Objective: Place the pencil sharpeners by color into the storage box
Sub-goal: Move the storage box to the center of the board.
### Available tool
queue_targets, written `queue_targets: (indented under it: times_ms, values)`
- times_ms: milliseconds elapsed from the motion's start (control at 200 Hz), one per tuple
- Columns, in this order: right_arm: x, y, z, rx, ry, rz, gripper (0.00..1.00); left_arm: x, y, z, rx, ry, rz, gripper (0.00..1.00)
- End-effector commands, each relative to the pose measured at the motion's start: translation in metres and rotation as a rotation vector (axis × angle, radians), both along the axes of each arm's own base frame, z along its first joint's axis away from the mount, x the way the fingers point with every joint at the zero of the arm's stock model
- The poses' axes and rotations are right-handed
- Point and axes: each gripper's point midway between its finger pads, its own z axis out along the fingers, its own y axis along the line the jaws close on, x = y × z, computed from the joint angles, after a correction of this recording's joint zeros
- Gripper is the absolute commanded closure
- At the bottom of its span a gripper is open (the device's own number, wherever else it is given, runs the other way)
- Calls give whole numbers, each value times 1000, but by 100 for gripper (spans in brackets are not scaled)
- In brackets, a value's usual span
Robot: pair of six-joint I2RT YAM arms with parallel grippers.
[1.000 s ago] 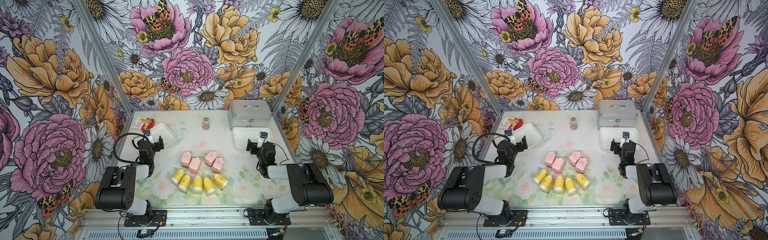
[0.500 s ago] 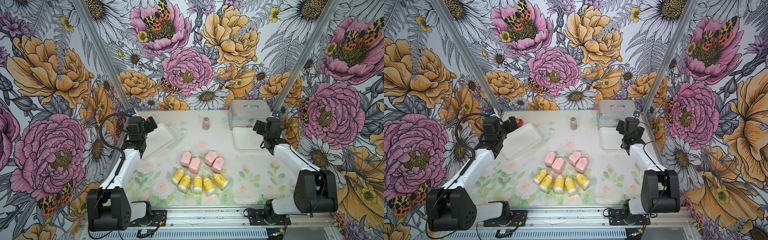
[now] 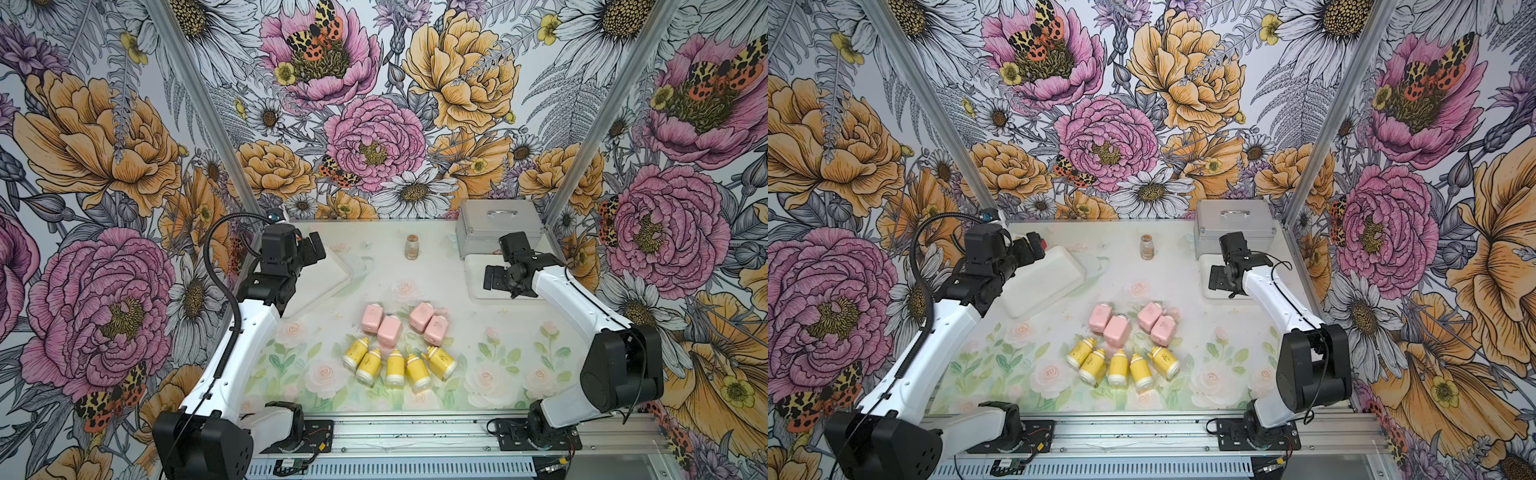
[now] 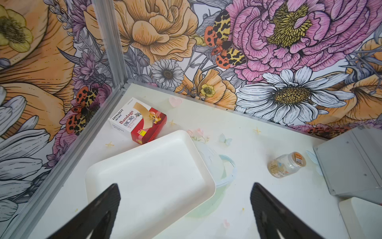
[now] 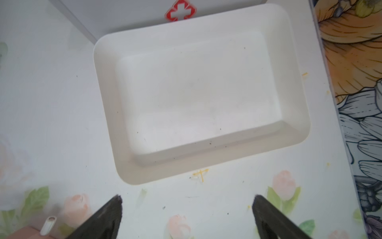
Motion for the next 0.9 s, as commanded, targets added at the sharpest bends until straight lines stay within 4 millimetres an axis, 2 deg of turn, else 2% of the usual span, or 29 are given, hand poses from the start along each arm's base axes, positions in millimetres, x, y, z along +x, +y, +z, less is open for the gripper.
queue_targets:
  times_ms: [0,65,210,275,395,771,896]
  values:
    - [-6,15,-2,33,80,74,0,-13,15,-2,53,18,55,1]
    - [-6,22,-8,34,117,107,5,-15,17,2,41,5,64,1]
    - [-2,36,-21,39,163,163,36,-19,23,3,-5,-9,87,1]
    - [1,42,-25,47,176,183,42,-19,23,3,-32,-12,92,1]
    - [8,50,-32,57,194,205,45,-18,27,-4,-68,7,99,1]
    - [29,71,-58,88,251,235,47,-23,37,-3,-66,-2,139,2]
    - [35,74,-67,87,270,235,52,-23,39,-3,-66,0,143,1]
